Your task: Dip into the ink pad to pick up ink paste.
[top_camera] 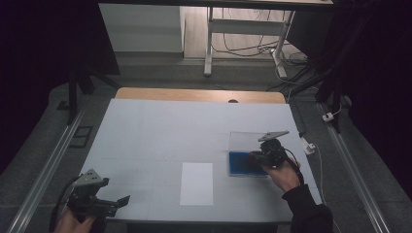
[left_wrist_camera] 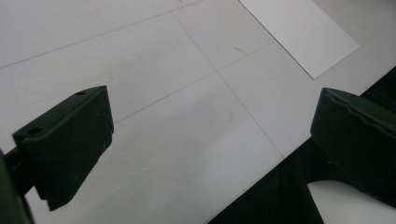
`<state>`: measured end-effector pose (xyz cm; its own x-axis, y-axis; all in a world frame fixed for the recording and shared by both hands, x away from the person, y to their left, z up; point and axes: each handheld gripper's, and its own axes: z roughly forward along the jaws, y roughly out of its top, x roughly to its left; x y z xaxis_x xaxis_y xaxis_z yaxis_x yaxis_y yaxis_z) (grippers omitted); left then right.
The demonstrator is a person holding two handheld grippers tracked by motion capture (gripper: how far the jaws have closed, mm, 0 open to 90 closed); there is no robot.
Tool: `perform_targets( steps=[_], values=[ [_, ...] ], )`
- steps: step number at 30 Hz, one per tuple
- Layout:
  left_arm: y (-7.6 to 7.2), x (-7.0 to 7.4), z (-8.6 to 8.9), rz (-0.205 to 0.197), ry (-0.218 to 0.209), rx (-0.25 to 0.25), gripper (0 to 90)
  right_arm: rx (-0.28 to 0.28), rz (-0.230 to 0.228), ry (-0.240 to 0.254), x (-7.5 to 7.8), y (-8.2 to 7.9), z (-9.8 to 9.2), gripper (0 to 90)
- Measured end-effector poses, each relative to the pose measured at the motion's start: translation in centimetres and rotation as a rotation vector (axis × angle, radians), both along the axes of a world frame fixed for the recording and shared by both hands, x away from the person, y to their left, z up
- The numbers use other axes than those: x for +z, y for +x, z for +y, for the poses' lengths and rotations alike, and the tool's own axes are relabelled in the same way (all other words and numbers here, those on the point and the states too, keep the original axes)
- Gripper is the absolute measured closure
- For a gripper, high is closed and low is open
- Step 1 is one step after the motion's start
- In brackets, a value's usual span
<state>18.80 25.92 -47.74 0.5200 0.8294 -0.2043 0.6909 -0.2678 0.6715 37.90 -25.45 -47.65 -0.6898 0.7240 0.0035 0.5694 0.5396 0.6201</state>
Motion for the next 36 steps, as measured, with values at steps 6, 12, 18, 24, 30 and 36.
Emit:
perform_targets(
  steps=[6, 12, 18, 24, 30, 36],
  values=[
    [0.1, -0.1, -0.1, 0.01, 0.008, -0.01, 0.0, 0.025, -0.039, -0.061, 0.0, -0.6, 1.0, 79.9],
    [0.2, -0.1, -0.1, 0.011, 0.009, -0.01, 0.2, 0.035, -0.079, -0.127, 0.0, -1.1, 1.9, 79.9],
    [0.2, -0.1, -0.1, 0.012, 0.006, -0.009, 0.3, 0.002, -0.02, -0.027, -0.1, -0.4, 0.6, 79.9],
    [0.2, -0.1, -0.1, 0.013, 0.004, -0.009, 0.4, -0.028, 0.021, 0.049, -0.3, 0.2, -0.4, 79.9],
    [0.2, -0.1, -0.1, 0.014, 0.004, -0.008, 0.5, -0.021, 0.002, 0.029, -0.3, 0.0, -0.1, 80.0],
    [0.2, -0.1, -0.1, 0.015, 0.005, -0.008, 0.6, 0.008, -0.047, -0.056, -0.2, -0.7, 1.1, 79.8]
  ],
)
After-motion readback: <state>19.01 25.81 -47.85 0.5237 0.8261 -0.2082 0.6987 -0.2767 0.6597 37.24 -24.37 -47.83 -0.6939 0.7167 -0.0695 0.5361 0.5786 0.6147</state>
